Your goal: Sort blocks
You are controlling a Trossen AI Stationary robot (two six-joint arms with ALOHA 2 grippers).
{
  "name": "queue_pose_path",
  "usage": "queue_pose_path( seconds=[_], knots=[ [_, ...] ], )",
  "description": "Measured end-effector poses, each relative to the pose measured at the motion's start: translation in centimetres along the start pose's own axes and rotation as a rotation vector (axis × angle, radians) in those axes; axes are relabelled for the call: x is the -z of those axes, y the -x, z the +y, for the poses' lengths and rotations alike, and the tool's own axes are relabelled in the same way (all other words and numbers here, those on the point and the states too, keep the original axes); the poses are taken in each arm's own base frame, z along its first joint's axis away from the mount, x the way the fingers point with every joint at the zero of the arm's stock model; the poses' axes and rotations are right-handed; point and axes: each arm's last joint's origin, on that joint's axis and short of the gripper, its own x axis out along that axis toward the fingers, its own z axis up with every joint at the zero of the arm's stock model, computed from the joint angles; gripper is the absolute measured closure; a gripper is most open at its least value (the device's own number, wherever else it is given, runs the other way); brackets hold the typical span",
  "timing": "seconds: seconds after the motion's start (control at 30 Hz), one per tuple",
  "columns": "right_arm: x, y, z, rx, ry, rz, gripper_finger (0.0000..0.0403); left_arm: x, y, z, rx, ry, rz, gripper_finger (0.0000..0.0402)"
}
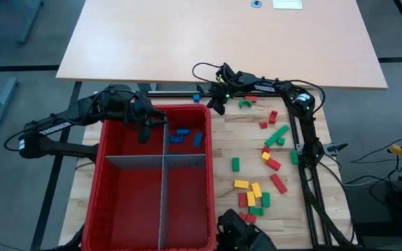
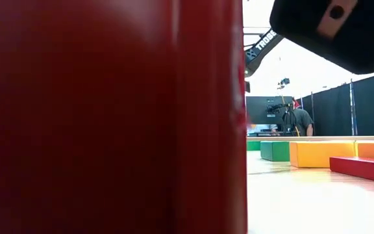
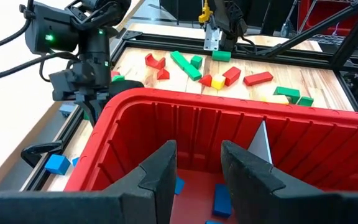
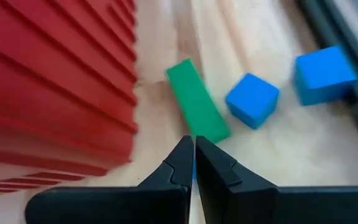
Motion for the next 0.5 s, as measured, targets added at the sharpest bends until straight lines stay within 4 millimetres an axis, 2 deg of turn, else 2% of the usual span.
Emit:
queue_pose_path(
  seconds=[0.13,0.5],
  knots=[
    [0.7,0.4,-0.4,-0.089,-0.053,-0.024,0.0403,0.0,0.0,0.0,0.0,0.0,0.0,0.0287],
    [2.8,-0.2,-0.9,-0.094,-0.099,-0.009,0.0403,-0.1,0.0,0.0,-0.002,-0.002,-0.011,0.0287]
  ],
)
